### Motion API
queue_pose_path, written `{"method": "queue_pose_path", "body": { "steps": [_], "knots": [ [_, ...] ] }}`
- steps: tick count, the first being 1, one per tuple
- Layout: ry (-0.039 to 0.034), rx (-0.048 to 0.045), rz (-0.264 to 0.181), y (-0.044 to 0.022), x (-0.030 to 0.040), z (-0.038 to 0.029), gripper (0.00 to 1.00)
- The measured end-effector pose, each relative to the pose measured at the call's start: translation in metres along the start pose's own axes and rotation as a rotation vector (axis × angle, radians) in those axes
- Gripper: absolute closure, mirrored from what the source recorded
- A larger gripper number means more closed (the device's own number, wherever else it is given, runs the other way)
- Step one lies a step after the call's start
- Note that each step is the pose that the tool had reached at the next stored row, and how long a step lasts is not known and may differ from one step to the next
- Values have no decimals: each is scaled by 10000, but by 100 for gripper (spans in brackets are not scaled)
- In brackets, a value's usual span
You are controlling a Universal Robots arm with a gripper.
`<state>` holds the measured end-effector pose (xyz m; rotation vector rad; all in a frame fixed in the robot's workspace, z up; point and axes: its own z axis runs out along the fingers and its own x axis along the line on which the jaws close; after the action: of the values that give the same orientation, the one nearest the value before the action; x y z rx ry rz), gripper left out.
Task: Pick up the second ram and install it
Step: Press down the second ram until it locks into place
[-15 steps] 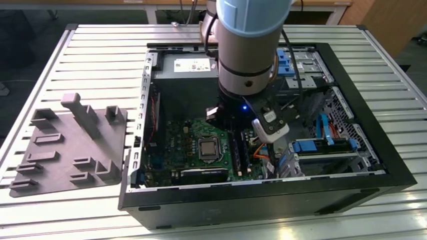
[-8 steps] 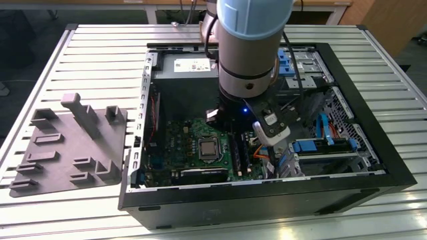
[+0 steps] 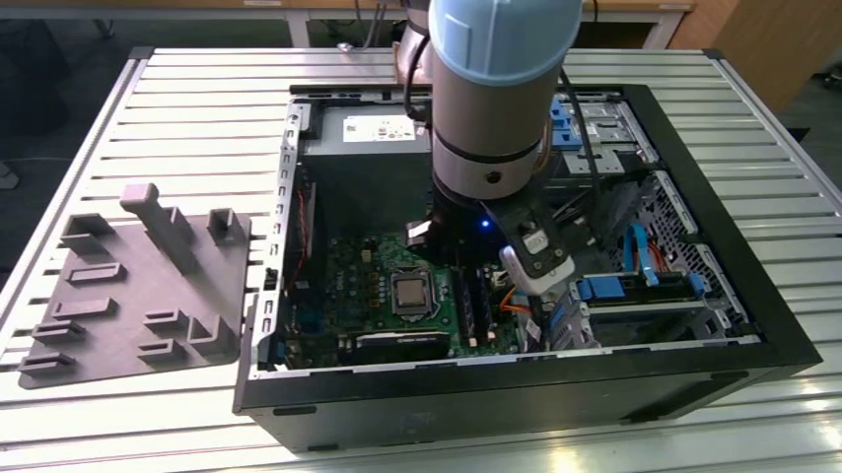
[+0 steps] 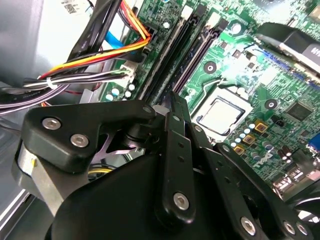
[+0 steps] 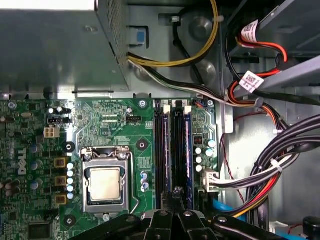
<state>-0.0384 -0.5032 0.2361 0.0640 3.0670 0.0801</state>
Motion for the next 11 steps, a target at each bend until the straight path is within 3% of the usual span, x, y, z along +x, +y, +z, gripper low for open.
{"method": "queue_pose_path", "body": {
  "steps": [11],
  "knots": [
    [0, 0, 0, -73, -3, -3, 89]
  ]
}}
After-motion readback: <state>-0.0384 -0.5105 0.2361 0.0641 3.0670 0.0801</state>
